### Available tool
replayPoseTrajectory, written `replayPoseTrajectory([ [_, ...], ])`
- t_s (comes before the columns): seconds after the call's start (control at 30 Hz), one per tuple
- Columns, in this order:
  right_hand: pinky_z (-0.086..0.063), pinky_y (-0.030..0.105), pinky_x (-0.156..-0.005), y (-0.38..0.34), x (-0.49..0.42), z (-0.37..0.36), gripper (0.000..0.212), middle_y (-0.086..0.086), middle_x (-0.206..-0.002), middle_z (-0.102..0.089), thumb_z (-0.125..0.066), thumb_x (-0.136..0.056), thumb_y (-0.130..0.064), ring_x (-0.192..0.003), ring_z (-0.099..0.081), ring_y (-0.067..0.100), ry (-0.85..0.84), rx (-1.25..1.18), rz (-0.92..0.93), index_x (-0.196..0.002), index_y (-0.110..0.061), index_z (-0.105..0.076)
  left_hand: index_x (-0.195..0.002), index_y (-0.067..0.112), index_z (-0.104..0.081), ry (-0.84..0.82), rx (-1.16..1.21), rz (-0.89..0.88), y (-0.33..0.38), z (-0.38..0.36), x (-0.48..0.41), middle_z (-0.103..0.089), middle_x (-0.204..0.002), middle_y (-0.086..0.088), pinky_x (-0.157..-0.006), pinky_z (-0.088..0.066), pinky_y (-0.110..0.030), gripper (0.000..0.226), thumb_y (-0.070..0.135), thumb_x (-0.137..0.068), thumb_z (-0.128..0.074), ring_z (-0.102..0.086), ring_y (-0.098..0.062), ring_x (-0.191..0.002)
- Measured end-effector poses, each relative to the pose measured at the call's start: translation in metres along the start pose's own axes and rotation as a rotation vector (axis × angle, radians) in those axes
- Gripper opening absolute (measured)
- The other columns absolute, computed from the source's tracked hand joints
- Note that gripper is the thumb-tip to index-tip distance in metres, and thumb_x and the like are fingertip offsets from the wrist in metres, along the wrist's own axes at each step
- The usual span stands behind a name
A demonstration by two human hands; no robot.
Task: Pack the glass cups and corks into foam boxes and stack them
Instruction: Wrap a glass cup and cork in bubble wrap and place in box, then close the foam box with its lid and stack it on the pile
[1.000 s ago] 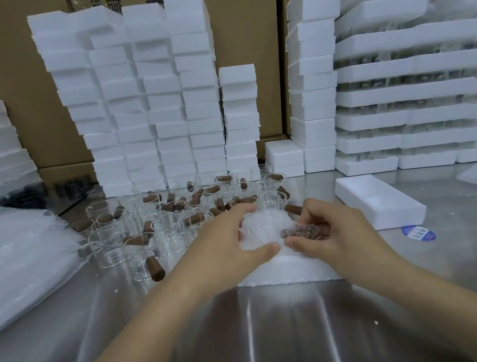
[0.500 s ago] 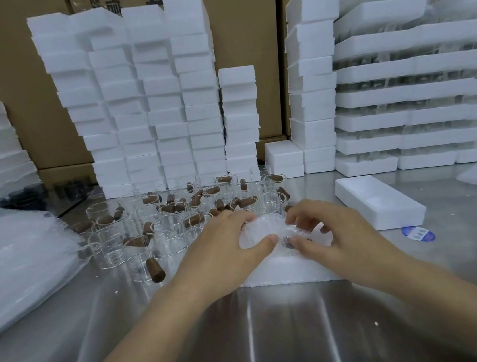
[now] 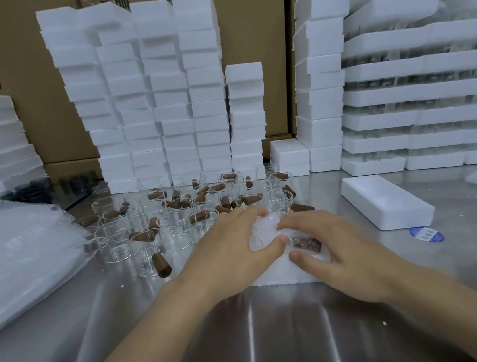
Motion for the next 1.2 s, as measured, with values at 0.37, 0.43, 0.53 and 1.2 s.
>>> replayPoseTrajectory([
  [0.37,-0.028,0.005,-0.109,-0.005,0.001,0.002,0.042,-0.023,-0.139,-0.061,-0.066,-0.1,-0.028,-0.134,-0.048,-0.007,0.031,0.036,0.026,-0.141,-0.034,-0.062,-0.13,0.056,-0.058,0.013,-0.037,-0.046,0.003,0.006,0.001,-0.062,-0.122,0.023,-0.103,-0.05,-0.042,0.056,0.087,-0.087,-0.041,-0.057,-0.003,-0.118],
  [0.43,-0.03,0.005,-0.107,-0.005,0.002,0.002,0.043,-0.028,-0.136,-0.06,-0.066,-0.1,-0.032,-0.131,-0.049,-0.009,0.03,0.016,0.021,-0.141,-0.037,-0.06,-0.129,0.052,-0.062,-0.018,-0.094,-0.026,0.004,0.002,0.001,-0.057,-0.115,0.021,-0.099,-0.052,-0.042,0.067,0.09,-0.084,-0.029,-0.054,-0.005,-0.114],
  [0.53,-0.032,0.004,-0.105,0.004,0.002,0.012,0.043,-0.034,-0.132,-0.056,-0.059,-0.097,-0.054,-0.129,-0.048,-0.012,0.089,-0.02,-0.037,-0.139,-0.043,-0.059,-0.131,0.049,-0.064,-0.06,-0.146,-0.004,0.004,-0.006,0.002,-0.048,-0.111,0.021,-0.099,-0.05,-0.042,0.075,0.089,-0.086,-0.019,-0.044,-0.006,-0.112],
  [1.2,-0.039,0.056,-0.114,0.189,0.056,0.07,0.055,0.008,-0.153,-0.047,-0.073,-0.086,-0.055,-0.137,-0.046,0.041,0.142,0.317,-0.953,-0.136,-0.034,-0.06,-0.112,0.048,-0.064,0.032,-0.085,-0.056,0.006,-0.004,0.003,-0.039,-0.142,0.03,-0.097,-0.047,-0.039,0.043,0.078,-0.101,-0.036,-0.054,0.004,-0.116],
])
Point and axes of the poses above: each hand's wrist, its own x-axis away from the middle knuckle, its own z-axis out of the back of the hand, y = z × x, the point moved 9 cm from there along -x, towards the middle knuckle
